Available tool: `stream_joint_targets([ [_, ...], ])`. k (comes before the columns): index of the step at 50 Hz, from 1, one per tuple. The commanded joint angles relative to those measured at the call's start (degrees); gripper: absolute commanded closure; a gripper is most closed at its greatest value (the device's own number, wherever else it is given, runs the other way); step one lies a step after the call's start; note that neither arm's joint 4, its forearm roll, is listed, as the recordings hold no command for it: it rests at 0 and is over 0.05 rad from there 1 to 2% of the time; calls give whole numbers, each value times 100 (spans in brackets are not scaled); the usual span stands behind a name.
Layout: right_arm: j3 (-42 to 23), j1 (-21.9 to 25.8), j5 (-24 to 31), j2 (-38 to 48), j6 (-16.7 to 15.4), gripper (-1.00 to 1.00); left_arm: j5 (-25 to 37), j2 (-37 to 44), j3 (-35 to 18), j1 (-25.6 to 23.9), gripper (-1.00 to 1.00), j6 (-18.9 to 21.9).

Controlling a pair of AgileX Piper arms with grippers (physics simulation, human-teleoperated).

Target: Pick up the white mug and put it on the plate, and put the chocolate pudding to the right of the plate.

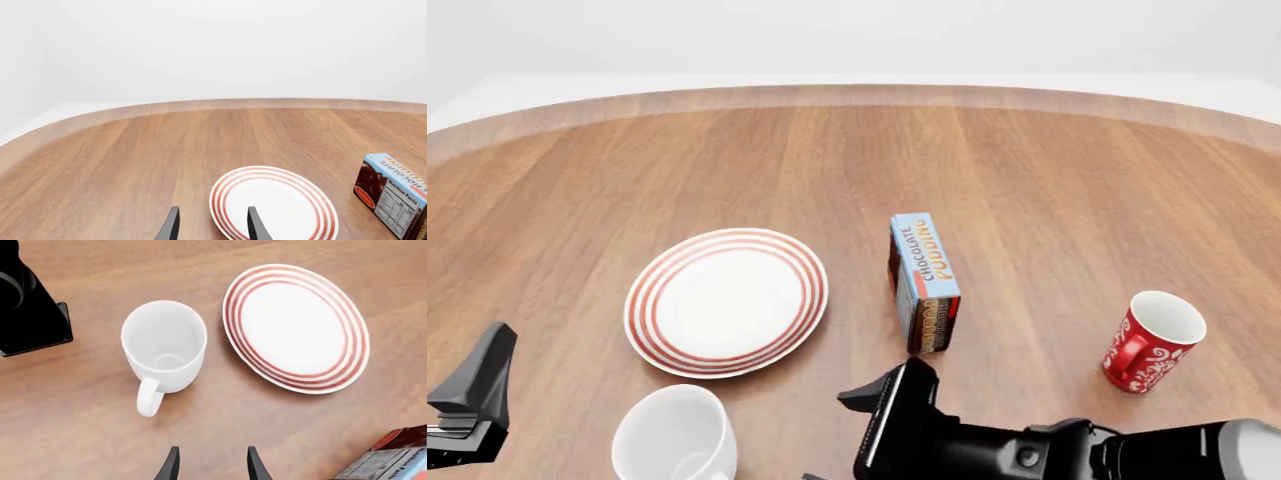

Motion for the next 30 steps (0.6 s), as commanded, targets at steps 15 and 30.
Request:
stream_joint_targets([
  [15, -404, 784, 202, 540, 552, -100, 0, 0, 0, 0, -100, 0],
  [30, -535, 1050, 144, 727, 927, -100, 0, 0, 0, 0, -100, 0],
])
